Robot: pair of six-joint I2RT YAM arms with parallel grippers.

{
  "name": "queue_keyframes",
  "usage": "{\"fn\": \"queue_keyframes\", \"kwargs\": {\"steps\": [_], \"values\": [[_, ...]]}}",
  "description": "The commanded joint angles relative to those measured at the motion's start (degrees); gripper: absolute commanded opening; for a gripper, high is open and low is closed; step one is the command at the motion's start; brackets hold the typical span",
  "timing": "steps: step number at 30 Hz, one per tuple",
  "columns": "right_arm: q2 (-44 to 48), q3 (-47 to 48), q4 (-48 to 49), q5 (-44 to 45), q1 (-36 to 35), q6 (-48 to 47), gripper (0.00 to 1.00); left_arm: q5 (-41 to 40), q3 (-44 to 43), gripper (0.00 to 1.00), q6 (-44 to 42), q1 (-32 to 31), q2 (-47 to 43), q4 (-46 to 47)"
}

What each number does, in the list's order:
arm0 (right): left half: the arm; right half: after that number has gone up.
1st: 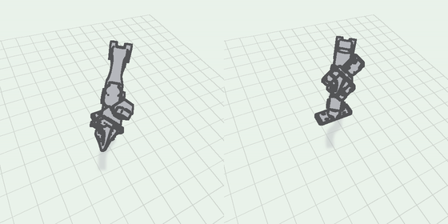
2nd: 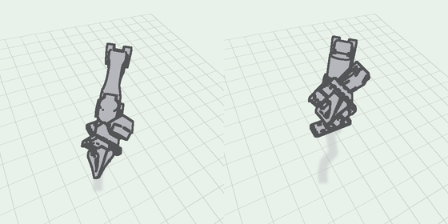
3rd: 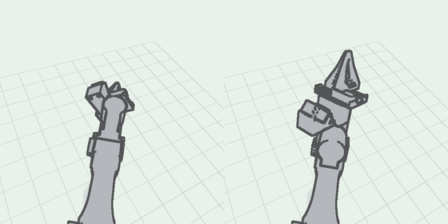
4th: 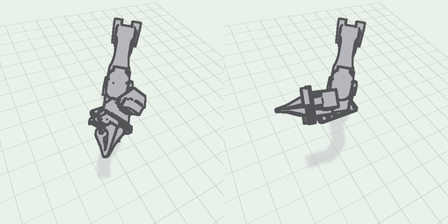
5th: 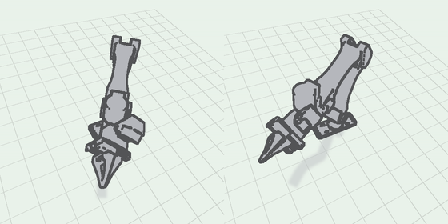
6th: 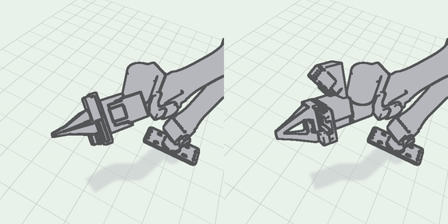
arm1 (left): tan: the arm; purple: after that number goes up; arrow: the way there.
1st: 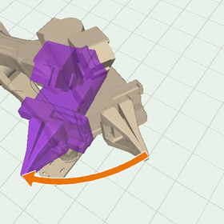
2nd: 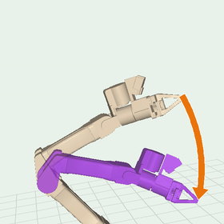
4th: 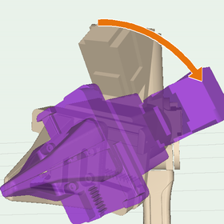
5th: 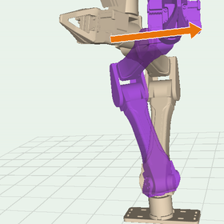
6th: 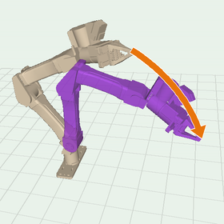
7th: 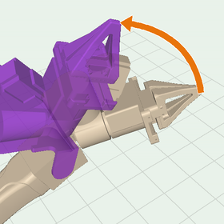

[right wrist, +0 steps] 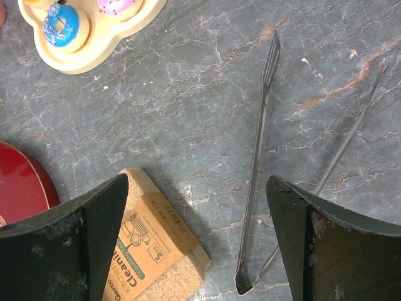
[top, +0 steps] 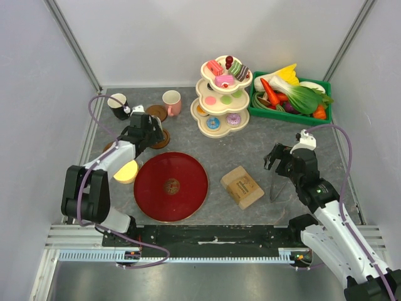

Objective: Serve the afternoon tea

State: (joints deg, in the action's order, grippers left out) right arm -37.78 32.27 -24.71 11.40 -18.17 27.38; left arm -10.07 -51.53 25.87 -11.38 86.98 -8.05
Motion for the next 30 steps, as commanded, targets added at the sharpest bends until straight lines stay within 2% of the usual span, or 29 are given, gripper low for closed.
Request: {"fn": "queue_keyframes", "kwargs": {"steps": [1,6,12,18,24,30], "values": [[0.4,0.3,0.2,1.0,0.1,0.0,0.98,-1.3,-0.4,0.89,1.5,-0.1,-6.5,-2.0],[-0.5,1.1,0.2,1.0,0.2,-0.2,0.98,-4.0,-4.4,0.91,3.0,0.0,-11.4,-9.1],[2.8,1.0,-0.2,5.5,0.1,0.7,0.98,-4.2,-12.8,0.91,5.1,2.1,-8.7,-16.2],[3.2,1.1,1.2,2.0,0.1,-0.7,0.98,-3.1,-26.3,0.9,5.3,7.5,1.7,-23.3],[1.7,1.3,1.7,1.9,0.1,-1.2,0.98,-3.6,-37.9,0.87,3.4,11.3,14.8,-26.7],[0.4,1.3,1.9,2.0,0.1,-1.4,0.98,-3.7,-45.8,0.83,3.0,15.2,23.9,-28.5]]}}
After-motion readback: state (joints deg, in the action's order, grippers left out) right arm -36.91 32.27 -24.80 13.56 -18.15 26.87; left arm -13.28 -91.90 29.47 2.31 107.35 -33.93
